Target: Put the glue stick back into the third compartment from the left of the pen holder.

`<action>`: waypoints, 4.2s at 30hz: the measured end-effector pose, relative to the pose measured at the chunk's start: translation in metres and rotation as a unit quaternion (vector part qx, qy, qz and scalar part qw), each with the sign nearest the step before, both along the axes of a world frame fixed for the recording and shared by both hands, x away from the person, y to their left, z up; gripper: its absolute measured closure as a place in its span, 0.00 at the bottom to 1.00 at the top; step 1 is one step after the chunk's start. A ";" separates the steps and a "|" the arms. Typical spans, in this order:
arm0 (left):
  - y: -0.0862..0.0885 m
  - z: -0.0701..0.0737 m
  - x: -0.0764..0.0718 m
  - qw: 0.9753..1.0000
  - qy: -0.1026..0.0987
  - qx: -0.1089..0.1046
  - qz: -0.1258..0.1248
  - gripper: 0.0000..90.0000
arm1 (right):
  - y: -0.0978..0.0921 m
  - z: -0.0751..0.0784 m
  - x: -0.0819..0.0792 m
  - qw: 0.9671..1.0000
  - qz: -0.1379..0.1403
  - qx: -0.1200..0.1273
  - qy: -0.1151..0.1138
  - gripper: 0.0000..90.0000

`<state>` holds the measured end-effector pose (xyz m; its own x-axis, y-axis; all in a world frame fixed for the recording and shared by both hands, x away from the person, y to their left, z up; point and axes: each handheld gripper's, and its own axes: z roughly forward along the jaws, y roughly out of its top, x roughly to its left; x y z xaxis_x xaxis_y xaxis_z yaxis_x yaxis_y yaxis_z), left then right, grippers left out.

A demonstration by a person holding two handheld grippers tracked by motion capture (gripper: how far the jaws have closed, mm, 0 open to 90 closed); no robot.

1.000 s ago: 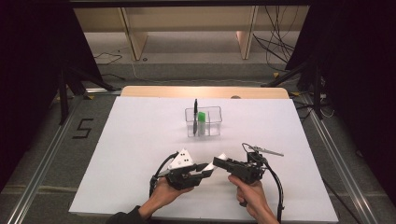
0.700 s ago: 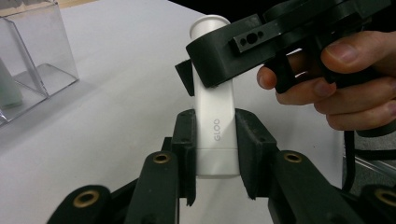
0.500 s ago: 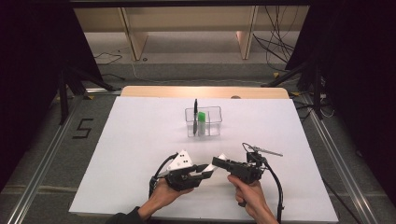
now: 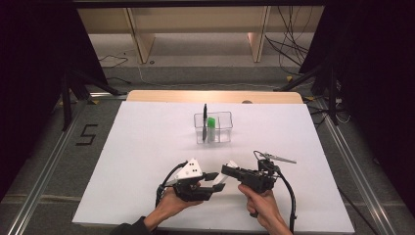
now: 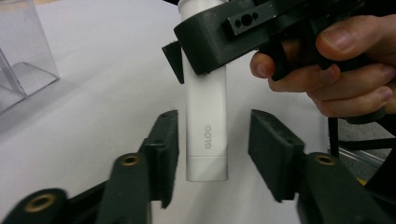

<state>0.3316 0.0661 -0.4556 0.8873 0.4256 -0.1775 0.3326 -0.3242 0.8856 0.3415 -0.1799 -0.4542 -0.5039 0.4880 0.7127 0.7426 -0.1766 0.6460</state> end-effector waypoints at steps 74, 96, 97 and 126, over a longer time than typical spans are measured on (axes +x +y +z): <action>0.098 -0.004 -0.001 0.994 0.019 -0.011 0.110 0.18 | 0.002 0.081 0.132 0.974 -0.123 -0.152 -0.111 0.75; 0.099 -0.007 -0.002 0.994 0.025 -0.019 0.108 0.18 | 0.022 0.069 0.158 0.964 -0.125 -0.210 -0.103 0.75; 0.099 -0.007 -0.002 0.994 0.025 -0.017 0.108 0.18 | 0.022 0.069 0.159 0.964 -0.125 -0.212 -0.103 0.75; 0.100 -0.007 -0.002 0.993 0.026 -0.022 0.109 0.18 | 0.030 0.048 0.174 0.955 -0.122 -0.261 -0.075 0.75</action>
